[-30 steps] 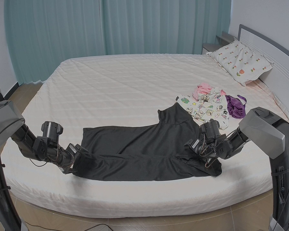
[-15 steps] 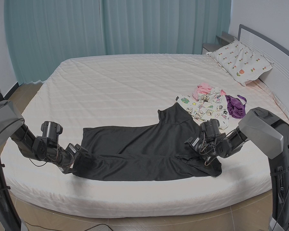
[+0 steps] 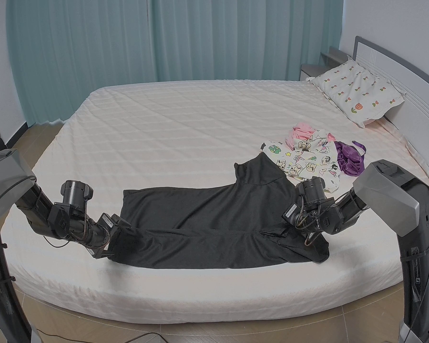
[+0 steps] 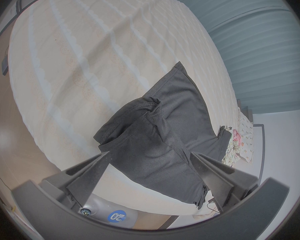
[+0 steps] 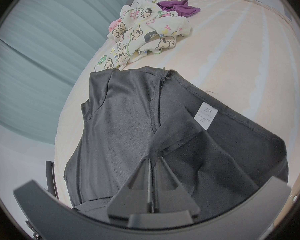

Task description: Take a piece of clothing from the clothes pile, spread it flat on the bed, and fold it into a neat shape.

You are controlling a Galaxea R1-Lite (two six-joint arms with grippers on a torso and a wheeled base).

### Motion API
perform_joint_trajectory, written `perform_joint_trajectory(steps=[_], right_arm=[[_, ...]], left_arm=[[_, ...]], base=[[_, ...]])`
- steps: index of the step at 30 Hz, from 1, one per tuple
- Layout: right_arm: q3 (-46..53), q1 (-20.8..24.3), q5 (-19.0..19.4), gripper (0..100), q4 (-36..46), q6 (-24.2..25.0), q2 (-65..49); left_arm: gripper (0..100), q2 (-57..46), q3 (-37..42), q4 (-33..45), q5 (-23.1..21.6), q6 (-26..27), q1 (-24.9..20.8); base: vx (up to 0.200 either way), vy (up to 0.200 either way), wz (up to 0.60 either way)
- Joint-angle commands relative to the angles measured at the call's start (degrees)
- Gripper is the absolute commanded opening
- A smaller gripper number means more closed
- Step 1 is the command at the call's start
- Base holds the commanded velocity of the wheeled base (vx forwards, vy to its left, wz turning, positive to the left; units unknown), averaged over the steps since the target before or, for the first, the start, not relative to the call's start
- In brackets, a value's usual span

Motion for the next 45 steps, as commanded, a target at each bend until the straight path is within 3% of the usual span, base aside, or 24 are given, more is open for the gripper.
perform_joint_trajectory(steps=[1, 19, 30, 31, 34, 38, 45], right_arm=[[0.75, 0.04, -0.01, 0, 0.04, 0.24, -1.47], [16.04, 3.73, -0.19, 0, 0.13, 0.33, -15.35], [24.65, 7.69, -4.32, 0, -0.49, -0.28, -17.29], [25.18, 7.95, -4.32, 100, -0.49, -0.37, -17.64], [29.93, 9.97, -3.70, 100, -0.58, -0.64, -20.89], [30.89, 9.36, -3.70, 100, -0.66, -1.25, -22.56], [30.19, 4.17, -3.70, 100, -0.84, -4.24, -22.21]], left_arm=[[100, -0.02, 0.07, -0.03, -0.01, -0.05, 0.01], [100, -0.02, 0.07, -0.03, -0.01, 0.13, 0.01], [100, -0.11, 0.16, -0.03, -0.01, 0.22, 0.01], [100, -0.11, 0.16, -0.03, -0.01, 0.22, 0.01], [100, -0.11, 0.16, -0.03, -0.01, 0.22, 0.01], [100, -0.11, 0.16, -0.03, -0.01, 0.22, 0.01], [100, -0.11, 0.16, -0.03, -0.01, 0.22, 0.01]], base=[[0.000, 0.000, 0.00], [0.000, 0.000, 0.00], [0.000, 0.000, 0.00], [0.000, 0.000, 0.00], [0.000, 0.000, 0.00], [0.000, 0.000, 0.00], [0.000, 0.000, 0.00]])
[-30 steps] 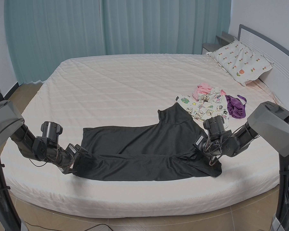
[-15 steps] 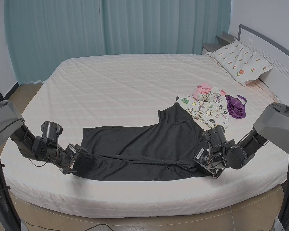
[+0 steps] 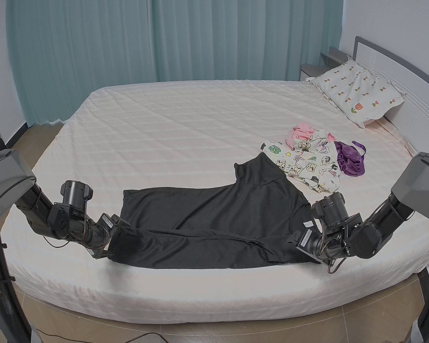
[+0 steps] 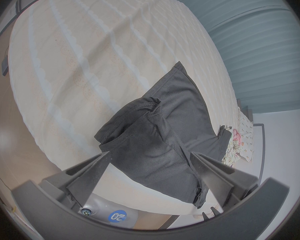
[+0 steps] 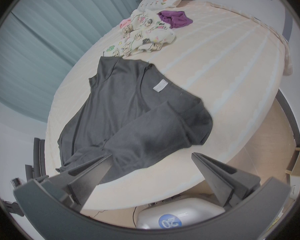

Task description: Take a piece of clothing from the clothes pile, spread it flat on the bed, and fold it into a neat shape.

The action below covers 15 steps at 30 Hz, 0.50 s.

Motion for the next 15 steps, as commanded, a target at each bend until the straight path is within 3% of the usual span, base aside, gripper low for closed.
perform_joint_trajectory(steps=[1, 9, 15], right_arm=[[-0.36, -3.04, 0.14, 100, -0.10, -1.36, -0.06], [-2.91, -6.82, 0.32, 100, -0.45, -4.44, 3.28], [-6.96, -7.97, 6.65, 100, -2.21, -4.44, 7.85]], left_arm=[[100, 0.00, 0.01, -0.01, -0.01, -0.03, 0.01], [100, 0.00, 0.01, -0.01, -0.01, -0.03, 0.01], [100, 0.00, -0.08, -0.01, -0.19, -0.20, 0.10]], base=[[0.000, 0.000, 0.00], [0.000, 0.000, 0.00], [0.000, 0.000, 0.00]])
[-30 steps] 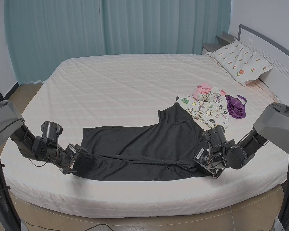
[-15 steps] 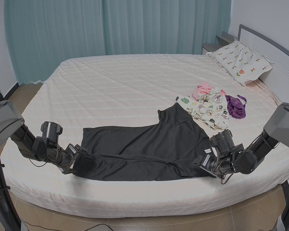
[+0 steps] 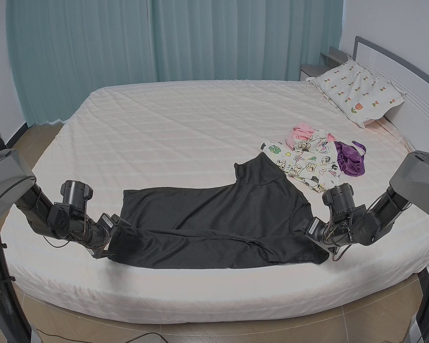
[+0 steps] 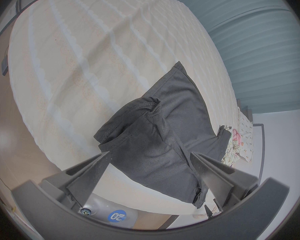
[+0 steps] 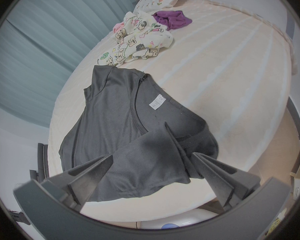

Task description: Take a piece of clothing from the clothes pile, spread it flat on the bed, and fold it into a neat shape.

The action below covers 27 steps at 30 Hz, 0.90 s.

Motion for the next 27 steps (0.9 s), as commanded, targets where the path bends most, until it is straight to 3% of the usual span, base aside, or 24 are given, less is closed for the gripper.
perform_joint_trajectory(steps=[1, 5, 6, 7, 11, 23, 27], right_arm=[[-2.52, -0.67, 2.31, 100, -0.49, -0.13, 4.14], [-4.02, -0.84, 2.92, 100, -0.49, -0.83, 5.55], [-4.98, -2.07, 3.71, 100, -0.93, -5.22, 7.30], [-4.98, -2.07, 3.80, 100, -0.93, -5.49, 7.39], [-3.40, -4.45, 8.29, 100, -8.93, -8.83, 8.62], [5.21, -5.68, 13.21, 100, -17.19, -6.37, 4.67], [9.26, -5.94, 16.11, 100, -23.87, -5.58, 5.28]], left_arm=[[100, 0.00, -0.05, -0.01, -0.03, -0.09, 0.07], [100, 0.00, -0.05, -0.01, -0.03, -0.09, 0.07], [100, -0.08, -0.05, -0.01, -0.12, -0.18, 0.07], [100, -0.08, -0.05, -0.01, -0.12, -0.18, 0.07], [100, -0.08, -0.05, -0.01, -0.20, 0.00, 0.16], [100, -1.93, -0.14, -0.01, -1.52, -0.18, 1.57], [100, -2.28, -0.41, 0.08, -3.98, -0.27, 2.09]], base=[[0.000, 0.000, 0.00], [0.000, 0.000, 0.00], [0.000, 0.000, 0.00], [0.000, 0.000, 0.00], [0.000, 0.000, 0.00], [0.000, 0.000, 0.00], [0.200, 0.000, 0.00]])
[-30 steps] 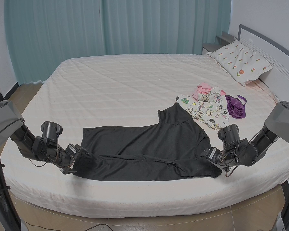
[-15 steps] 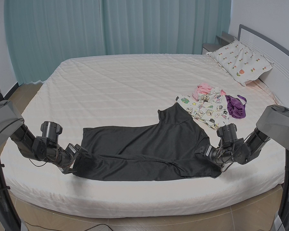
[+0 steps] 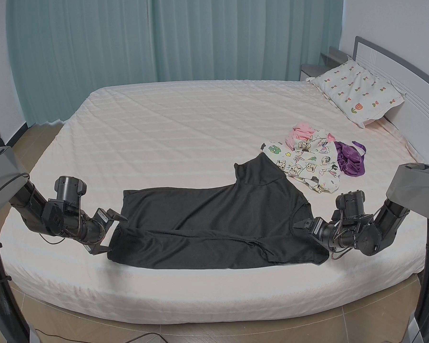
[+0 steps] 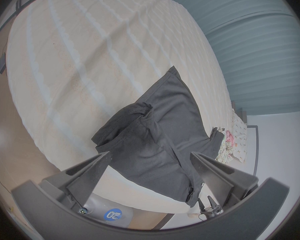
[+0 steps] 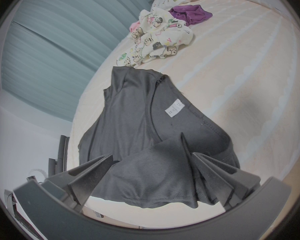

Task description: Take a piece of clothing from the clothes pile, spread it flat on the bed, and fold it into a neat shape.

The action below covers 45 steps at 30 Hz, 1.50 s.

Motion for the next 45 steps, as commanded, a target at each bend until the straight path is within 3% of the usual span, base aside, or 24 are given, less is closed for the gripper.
perform_joint_trajectory(steps=[1, 5, 10, 13, 17, 18, 27, 38, 39, 45], right_arm=[[4.47, -0.34, 2.11, 100, -4.09, 0.84, -0.23], [7.90, -0.43, 3.07, 100, -11.92, 1.37, -0.05], [8.33, -0.34, 2.98, 100, -12.97, 1.11, 0.57], [8.86, -0.34, 2.90, 100, -13.15, 0.75, 0.30], [9.13, -0.43, 2.81, 100, -13.15, 0.58, 0.04], [9.48, -0.61, 2.81, 100, -13.32, 0.05, 0.13], [10.44, -0.43, 2.81, 100, -15.34, -1.80, 1.09], [10.36, -0.26, 2.81, 100, -15.34, -2.06, 1.71], [10.36, -0.17, 2.72, 100, -15.34, -2.59, 1.97], [10.88, -0.17, 2.81, 100, -15.34, -5.84, 2.24]], left_arm=[[100, -0.40, -0.38, 0.18, -1.35, -0.11, 0.81], [100, -0.05, -1.09, 0.01, -1.26, 0.33, 0.81], [100, 0.48, -1.09, 0.01, -1.09, 0.59, 0.55], [100, 1.01, -0.21, 0.01, 1.73, 1.03, 0.46], [100, 0.92, 0.58, 0.01, 4.98, 5.16, 0.46], [100, 1.09, 1.02, 0.36, 5.77, 8.85, 0.38], [100, 3.20, 2.34, 0.71, 5.86, 21.42, -1.21], [100, 5.66, 2.34, 0.27, 6.65, 22.30, -3.32], [0, 5.75, 2.34, 0.27, 7.26, 22.30, -3.49], [0, 6.98, 1.90, 0.01, 12.45, 22.13, -4.11]], base=[[0.200, 0.000, 0.00], [0.200, 0.000, 0.00], [0.200, 0.000, 0.00], [0.067, 0.000, 0.00], [0.000, 0.000, 0.00], [0.000, 0.000, 0.00], [0.000, 0.000, 0.00], [0.000, 0.000, 0.00], [0.000, 0.000, 0.00], [0.000, 0.000, 0.00]])
